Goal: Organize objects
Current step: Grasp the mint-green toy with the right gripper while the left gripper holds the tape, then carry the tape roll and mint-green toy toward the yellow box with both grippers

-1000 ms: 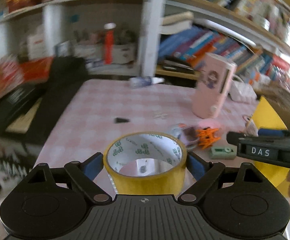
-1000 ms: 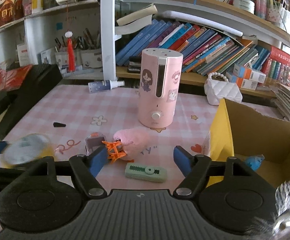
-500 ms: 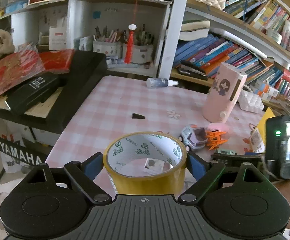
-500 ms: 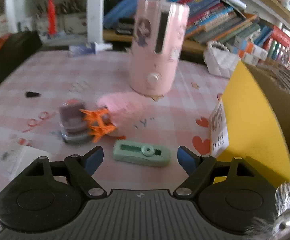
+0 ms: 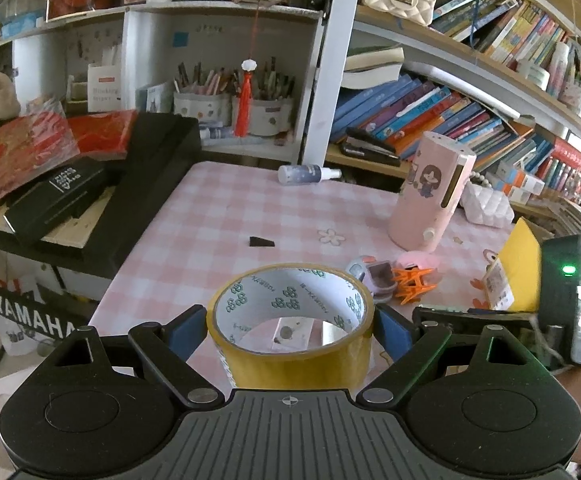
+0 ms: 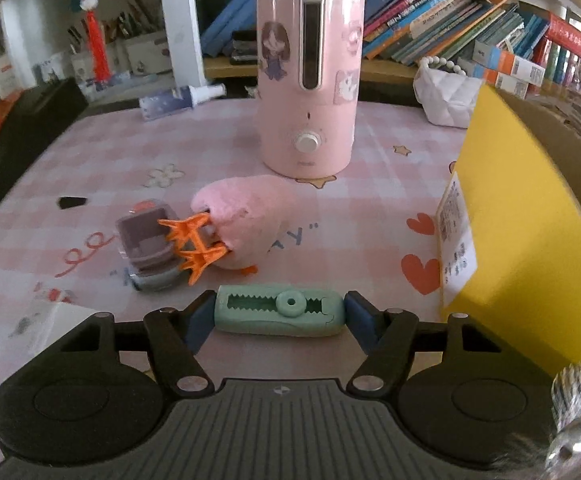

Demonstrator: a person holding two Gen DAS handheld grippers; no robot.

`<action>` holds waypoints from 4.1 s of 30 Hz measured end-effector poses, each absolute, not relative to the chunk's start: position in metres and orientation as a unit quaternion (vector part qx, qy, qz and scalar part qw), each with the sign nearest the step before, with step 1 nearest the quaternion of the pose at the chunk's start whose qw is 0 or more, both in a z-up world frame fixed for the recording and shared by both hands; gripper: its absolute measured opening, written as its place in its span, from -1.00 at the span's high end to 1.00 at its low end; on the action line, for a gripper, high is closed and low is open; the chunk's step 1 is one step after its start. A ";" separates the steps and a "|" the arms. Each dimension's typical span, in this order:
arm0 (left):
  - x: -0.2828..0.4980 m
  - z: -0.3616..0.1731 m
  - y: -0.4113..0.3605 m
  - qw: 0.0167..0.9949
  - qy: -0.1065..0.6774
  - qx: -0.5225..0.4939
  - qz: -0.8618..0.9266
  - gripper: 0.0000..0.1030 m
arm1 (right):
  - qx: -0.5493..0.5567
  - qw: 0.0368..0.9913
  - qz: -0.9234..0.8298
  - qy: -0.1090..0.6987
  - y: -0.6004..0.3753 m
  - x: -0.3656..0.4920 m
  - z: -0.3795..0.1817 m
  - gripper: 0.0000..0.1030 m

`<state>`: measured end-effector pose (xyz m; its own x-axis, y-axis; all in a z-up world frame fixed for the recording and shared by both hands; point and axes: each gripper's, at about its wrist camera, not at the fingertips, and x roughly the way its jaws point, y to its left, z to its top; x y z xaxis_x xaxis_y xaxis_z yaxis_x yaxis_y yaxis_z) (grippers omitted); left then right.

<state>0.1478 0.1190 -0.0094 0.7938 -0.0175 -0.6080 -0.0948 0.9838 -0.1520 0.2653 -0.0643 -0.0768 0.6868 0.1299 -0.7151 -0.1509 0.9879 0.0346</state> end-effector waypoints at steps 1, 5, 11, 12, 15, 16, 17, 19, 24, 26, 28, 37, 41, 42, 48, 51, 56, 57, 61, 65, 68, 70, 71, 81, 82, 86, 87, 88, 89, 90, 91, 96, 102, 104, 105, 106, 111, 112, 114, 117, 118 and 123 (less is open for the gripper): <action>0.146 -0.008 0.119 0.943 0.319 -0.087 0.019 -0.74 | -0.017 0.919 0.084 0.384 -0.064 0.259 -0.072 -0.29; 0.134 -0.002 0.116 0.946 0.311 -0.089 0.008 -0.74 | -0.023 0.922 0.117 0.369 -0.067 0.234 -0.049 -0.29; 0.111 0.010 0.109 0.953 0.291 -0.078 -0.020 -0.74 | -0.031 0.930 0.146 0.337 -0.079 0.194 -0.013 -0.29; 0.107 0.011 0.108 0.954 0.288 -0.077 -0.025 -0.74 | -0.029 0.930 0.146 0.336 -0.081 0.188 -0.009 -0.29; 0.096 0.013 0.106 0.955 0.284 -0.075 -0.034 -0.74 | -0.022 0.932 0.146 0.331 -0.084 0.167 -0.003 -0.29; 0.093 0.013 0.106 0.955 0.284 -0.075 -0.036 -0.74 | -0.023 0.933 0.145 0.330 -0.084 0.160 -0.003 -0.29; 0.090 0.013 0.106 0.955 0.284 -0.074 -0.038 -0.74 | -0.025 0.933 0.144 0.329 -0.084 0.155 -0.002 -0.29; 0.083 0.013 0.106 0.955 0.283 -0.074 -0.040 -0.74 | -0.031 0.933 0.144 0.327 -0.083 0.144 -0.001 -0.29; 0.065 0.015 0.106 0.957 0.278 -0.071 -0.051 -0.74 | -0.038 0.937 0.138 0.319 -0.086 0.121 0.005 -0.29; 0.056 0.014 0.106 0.956 0.280 -0.070 -0.054 -0.74 | -0.035 0.935 0.133 0.326 -0.086 0.113 0.002 -0.29; 0.048 0.014 0.107 0.955 0.282 -0.070 -0.055 -0.74 | -0.033 0.933 0.126 0.335 -0.086 0.104 -0.002 -0.29; 0.011 0.013 0.109 0.951 0.294 -0.070 -0.069 -0.74 | -0.024 0.932 0.112 0.343 -0.086 0.054 -0.006 -0.29; -0.005 0.010 0.106 0.948 0.301 -0.066 -0.082 -0.74 | -0.021 0.931 0.103 0.348 -0.089 0.031 -0.008 -0.29; -0.008 0.010 0.106 0.947 0.302 -0.065 -0.086 -0.74 | -0.019 0.931 0.099 0.350 -0.091 0.026 -0.009 -0.29; -0.026 0.008 0.096 0.943 0.308 -0.051 -0.116 -0.74 | 0.001 0.931 0.071 0.359 -0.103 -0.002 -0.014 -0.29; -0.034 0.007 0.091 0.941 0.309 -0.044 -0.132 -0.74 | 0.012 0.931 0.055 0.360 -0.111 -0.017 -0.016 -0.29; -0.042 0.006 0.080 0.937 0.310 -0.032 -0.160 -0.74 | 0.027 0.932 0.026 0.359 -0.123 -0.039 -0.018 -0.29; -0.043 0.006 0.077 0.936 0.310 -0.029 -0.165 -0.74 | 0.031 0.932 0.020 0.359 -0.125 -0.044 -0.018 -0.29; -0.047 0.006 0.068 0.932 0.309 -0.019 -0.188 -0.74 | 0.043 0.931 -0.004 0.361 -0.136 -0.057 -0.020 -0.29; -0.047 0.006 0.059 0.928 0.309 -0.010 -0.208 -0.74 | 0.055 0.930 -0.027 0.361 -0.146 -0.068 -0.020 -0.29; -0.047 0.006 0.054 0.926 0.307 -0.005 -0.219 -0.74 | 0.063 0.930 -0.043 0.361 -0.153 -0.073 -0.019 -0.29; -0.046 0.006 0.051 0.925 0.306 -0.004 -0.225 -0.74 | 0.065 0.929 -0.049 0.362 -0.156 -0.075 -0.019 -0.29; -0.046 0.007 0.049 0.925 0.306 -0.003 -0.227 -0.74 | 0.065 0.928 -0.051 0.363 -0.157 -0.076 -0.020 -0.29; -0.035 0.006 0.031 0.918 0.307 0.003 -0.252 -0.74 | 0.075 0.925 -0.077 0.365 -0.175 -0.078 -0.020 -0.29; -0.034 0.006 0.030 0.918 0.307 0.003 -0.253 -0.74 | 0.075 0.925 -0.078 0.365 -0.177 -0.078 -0.020 -0.29; -0.028 0.006 0.023 0.916 0.305 0.004 -0.259 -0.74 | 0.073 0.925 -0.081 0.365 -0.182 -0.073 -0.019 -0.29; -0.026 0.007 0.020 0.916 0.305 0.005 -0.260 -0.74 | 0.073 0.924 -0.082 0.366 -0.184 -0.072 -0.019 -0.29; -0.025 0.007 0.018 0.916 0.304 0.005 -0.262 -0.74 | 0.074 0.924 -0.084 0.366 -0.186 -0.071 -0.019 -0.29; -0.023 0.008 0.017 0.916 0.303 0.005 -0.263 -0.74 | 0.074 0.924 -0.085 0.366 -0.188 -0.069 -0.019 -0.29; -0.021 0.009 0.014 0.916 0.301 0.006 -0.265 -0.74 | 0.074 0.923 -0.086 0.366 -0.190 -0.068 -0.019 -0.29; -0.019 0.009 0.012 0.916 0.299 0.006 -0.266 -0.74 | 0.075 0.923 -0.088 0.367 -0.193 -0.066 -0.019 -0.29; -0.008 0.014 -0.002 0.919 0.286 0.009 -0.272 -0.74 | 0.078 0.923 -0.095 0.365 -0.208 -0.055 -0.017 -0.29; 0.011 0.027 -0.021 0.925 0.261 0.011 -0.277 -0.74 | 0.083 0.926 -0.103 0.353 -0.230 -0.036 -0.009 -0.29; 0.018 0.031 -0.027 0.927 0.252 0.011 -0.278 -0.74 | 0.081 0.929 -0.103 0.346 -0.238 -0.028 -0.004 -0.29; 0.023 0.034 -0.031 0.928 0.247 0.012 -0.278 -0.74 | 0.080 0.930 -0.103 0.342 -0.241 -0.024 -0.002 -0.29; 0.026 0.036 -0.033 0.929 0.243 0.012 -0.278 -0.74 | 0.079 0.932 -0.102 0.338 -0.245 -0.019 0.001 -0.29; 0.050 0.045 -0.051 0.935 0.224 0.013 -0.276 -0.74 | 0.068 0.942 -0.091 0.314 -0.258 0.004 0.014 -0.29; 0.054 0.046 -0.054 0.936 0.221 0.013 -0.275 -0.74 | 0.066 0.945 -0.088 0.309 -0.261 0.010 0.017 -0.29; 0.065 0.048 -0.063 0.938 0.216 0.014 -0.273 -0.74 | 0.060 0.949 -0.082 0.298 -0.266 0.021 0.023 -0.29; 0.081 0.050 -0.076 0.941 0.207 0.016 -0.267 -0.74 | 0.055 0.954 -0.076 0.283 -0.277 0.038 0.030 -0.29; 0.086 0.050 -0.080 0.942 0.207 0.017 -0.265 -0.74 | 0.056 0.956 -0.074 0.278 -0.282 0.046 0.033 -0.29; 0.110 0.046 -0.101 0.943 0.212 0.023 -0.257 -0.74 | 0.056 0.962 -0.067 0.260 -0.304 0.079 0.043 -0.29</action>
<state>0.1096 -0.1014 0.0460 0.7782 -0.4752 -0.4105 0.4943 0.8667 -0.0662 0.0790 -0.3044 0.0426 0.8560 -0.1008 -0.5071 0.1587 0.9847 0.0722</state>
